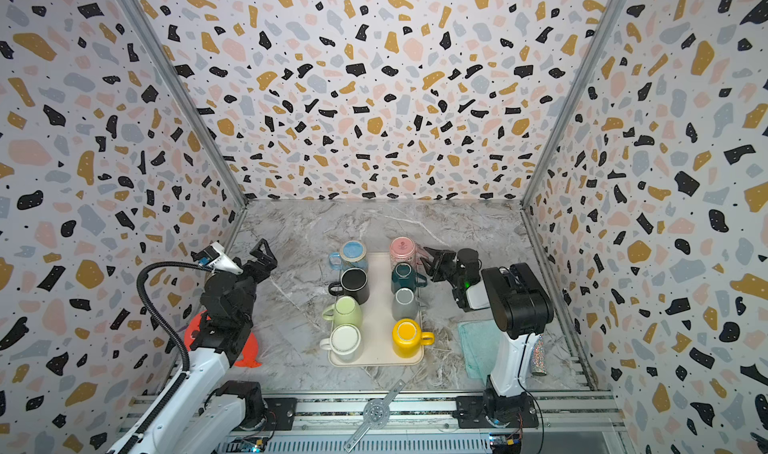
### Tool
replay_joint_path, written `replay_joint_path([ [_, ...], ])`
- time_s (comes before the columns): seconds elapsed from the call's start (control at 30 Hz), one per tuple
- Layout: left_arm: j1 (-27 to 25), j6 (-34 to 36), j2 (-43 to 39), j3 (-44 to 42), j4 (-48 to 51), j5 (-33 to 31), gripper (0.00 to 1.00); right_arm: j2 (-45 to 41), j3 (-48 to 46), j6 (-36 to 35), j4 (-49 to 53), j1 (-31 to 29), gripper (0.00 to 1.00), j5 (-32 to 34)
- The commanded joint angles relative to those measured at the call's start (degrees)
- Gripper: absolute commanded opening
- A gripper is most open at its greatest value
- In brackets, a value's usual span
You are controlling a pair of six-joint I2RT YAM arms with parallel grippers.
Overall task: Turn the mug right side up
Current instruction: 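Reach the right gripper to the lying pink mug and grasp it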
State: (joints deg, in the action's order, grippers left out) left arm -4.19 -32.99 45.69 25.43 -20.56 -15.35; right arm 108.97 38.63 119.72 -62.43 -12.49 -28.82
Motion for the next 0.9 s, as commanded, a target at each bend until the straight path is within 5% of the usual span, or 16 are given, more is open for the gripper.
replay_joint_path([
  [0.0, 0.3, 1.6, 0.4, 2.3, -1.4, -1.4, 0.98, 0.7, 2.0, 8.7, -0.2, -0.5, 0.4, 1.3],
  [0.87, 0.3, 5.6, 1.5, 3.5, -1.3, -3.8, 1.0, 7.6, 7.3, 10.8, -2.2, -2.6, 0.38, 4.3],
])
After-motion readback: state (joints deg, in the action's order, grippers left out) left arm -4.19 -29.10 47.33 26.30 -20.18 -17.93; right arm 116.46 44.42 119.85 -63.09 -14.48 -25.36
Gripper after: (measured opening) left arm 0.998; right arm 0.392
